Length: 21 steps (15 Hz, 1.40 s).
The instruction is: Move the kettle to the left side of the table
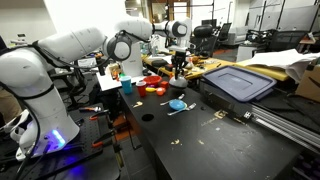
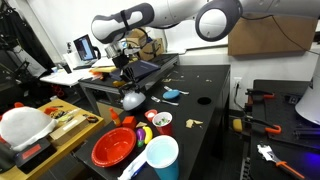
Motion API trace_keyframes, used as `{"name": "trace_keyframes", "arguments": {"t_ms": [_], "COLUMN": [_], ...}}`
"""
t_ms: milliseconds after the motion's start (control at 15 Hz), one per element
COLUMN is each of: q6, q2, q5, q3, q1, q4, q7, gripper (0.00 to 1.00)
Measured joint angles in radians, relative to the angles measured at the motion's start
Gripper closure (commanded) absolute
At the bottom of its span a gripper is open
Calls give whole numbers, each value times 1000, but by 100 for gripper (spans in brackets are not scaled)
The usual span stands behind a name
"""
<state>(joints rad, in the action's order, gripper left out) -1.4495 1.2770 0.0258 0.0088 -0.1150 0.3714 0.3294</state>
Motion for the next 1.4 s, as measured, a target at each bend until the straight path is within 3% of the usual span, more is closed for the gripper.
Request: {"name": "trace_keyframes", "arguments": {"t_ms": [333,400,467,733,1000,1400], "q6": [-127,-137,-141,-123,-11,101], "q2": [43,44,45,45,22,-54], "q5": [-35,-43,-47,-73,-115,-166], "q3": [-12,-13,-15,-28,-50,-81], "q1": [3,4,5,5,1,-3], "q4": [-1,-1,-1,-5,-11,-13], "q7": [41,43,44,77,79,74], "gripper": [95,57,56,27,1,0]}}
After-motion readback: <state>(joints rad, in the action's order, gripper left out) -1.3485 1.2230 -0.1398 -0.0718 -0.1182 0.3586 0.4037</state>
